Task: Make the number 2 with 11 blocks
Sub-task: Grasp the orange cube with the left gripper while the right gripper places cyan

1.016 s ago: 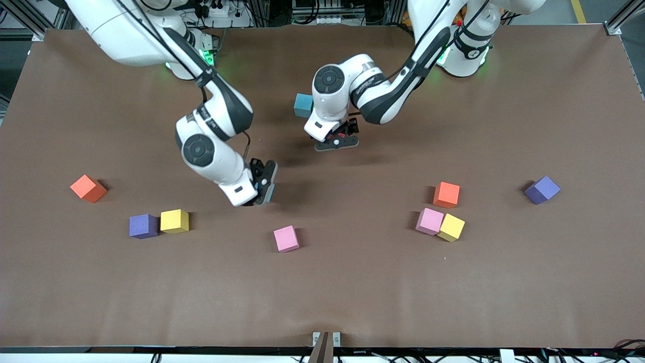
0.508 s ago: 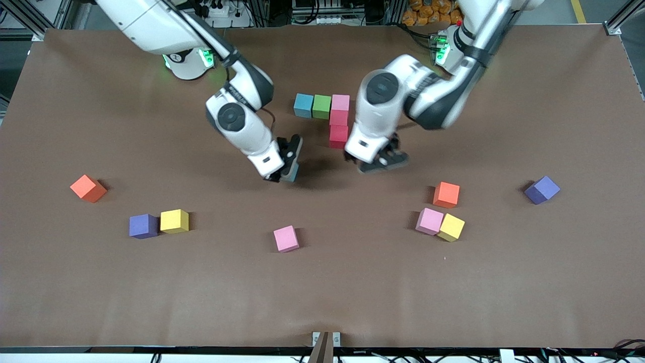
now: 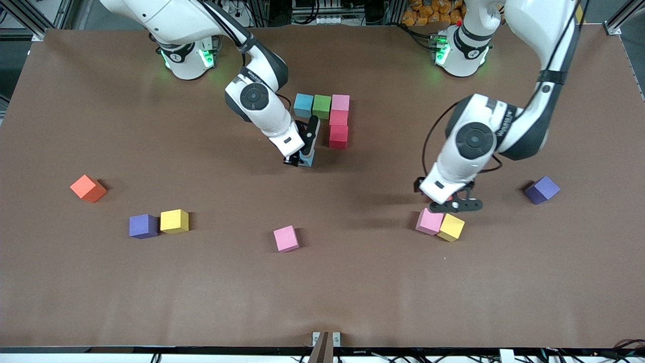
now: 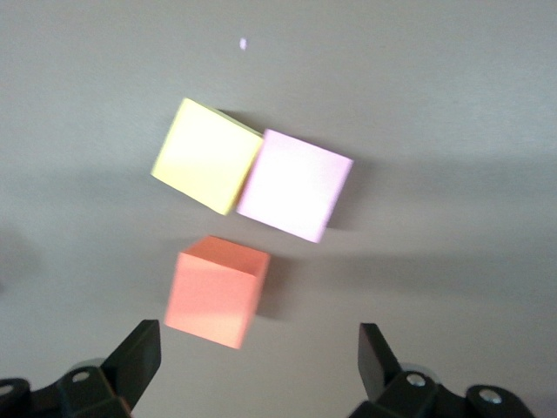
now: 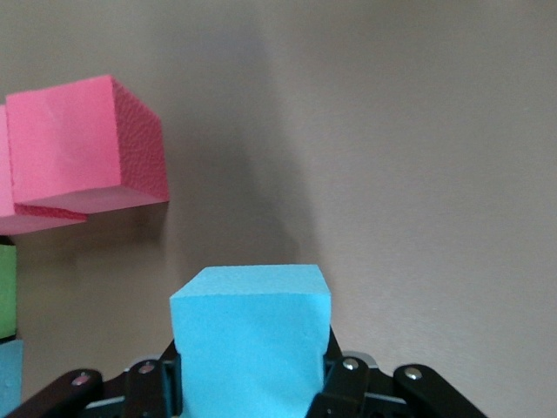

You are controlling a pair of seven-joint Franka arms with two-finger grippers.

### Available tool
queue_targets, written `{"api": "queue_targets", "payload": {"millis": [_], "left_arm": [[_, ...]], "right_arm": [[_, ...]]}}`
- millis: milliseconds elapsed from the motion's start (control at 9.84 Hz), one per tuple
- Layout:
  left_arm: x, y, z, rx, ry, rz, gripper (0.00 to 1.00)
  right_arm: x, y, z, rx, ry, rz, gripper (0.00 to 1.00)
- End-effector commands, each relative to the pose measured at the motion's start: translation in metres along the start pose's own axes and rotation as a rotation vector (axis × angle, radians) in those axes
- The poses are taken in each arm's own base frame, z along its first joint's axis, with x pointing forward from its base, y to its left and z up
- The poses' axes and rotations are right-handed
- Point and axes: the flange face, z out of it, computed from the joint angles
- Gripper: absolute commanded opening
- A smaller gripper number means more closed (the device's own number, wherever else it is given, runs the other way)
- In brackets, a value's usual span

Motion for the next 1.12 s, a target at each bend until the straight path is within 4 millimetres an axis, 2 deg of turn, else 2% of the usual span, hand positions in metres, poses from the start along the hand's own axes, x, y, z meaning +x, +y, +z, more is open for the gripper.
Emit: {"api": "queue_targets", "payload": {"millis": [0,203,508,610,1016], "left_arm": [[0.004,-0.019,0.017,0.027,-0.008,0.052,1.0],[0.011,-0.035,0.047,0.005,0.011,0.071,1.0],[0.004,-0.039,0.079,-0.01,-0.003,0.063,1.0],[0.004,-0.041,0.087,-0.008,-0.006,0.063,1.0],[-0.006,-0.042,0.094,-0.012,-0.008,0.172,1.0]], "right_arm": [[-0.007,-0.024,0.005,-0.045,-0.017,-0.031,0.21],[-0.002,-0.036,0.008,-0.048,-0.024,-0.02,0.21],[0.009,-0.059,0.009,-0.046,-0.025,-0.071,0.21],[0.012,-0.066,0.01,-0.045,-0.027,-0.085,0.21],[0.014,-0.075,0.016,-0.055,-0.044,-0.095,0.2]]}}
